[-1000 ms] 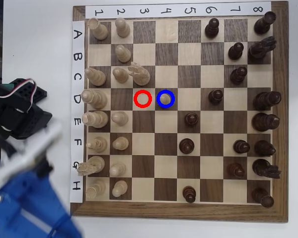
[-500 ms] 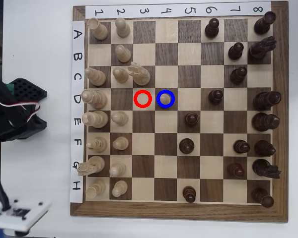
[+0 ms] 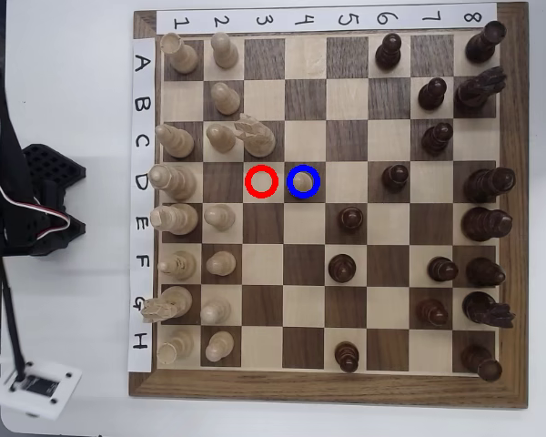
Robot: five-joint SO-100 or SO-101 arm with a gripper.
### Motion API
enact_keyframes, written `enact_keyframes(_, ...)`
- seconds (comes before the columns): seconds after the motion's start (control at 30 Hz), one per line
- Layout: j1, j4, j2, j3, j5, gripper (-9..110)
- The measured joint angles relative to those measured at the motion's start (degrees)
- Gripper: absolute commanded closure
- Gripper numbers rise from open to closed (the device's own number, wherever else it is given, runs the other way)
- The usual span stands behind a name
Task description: Move the piece to destination
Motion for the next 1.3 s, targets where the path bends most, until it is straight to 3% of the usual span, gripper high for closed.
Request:
enact_keyframes(0.6, 4.1, 10.3, 16.9, 22.9, -0.6, 101)
enact_keyframes(1.3, 4.1, 23.2, 21.3, 23.8, -1.2, 101)
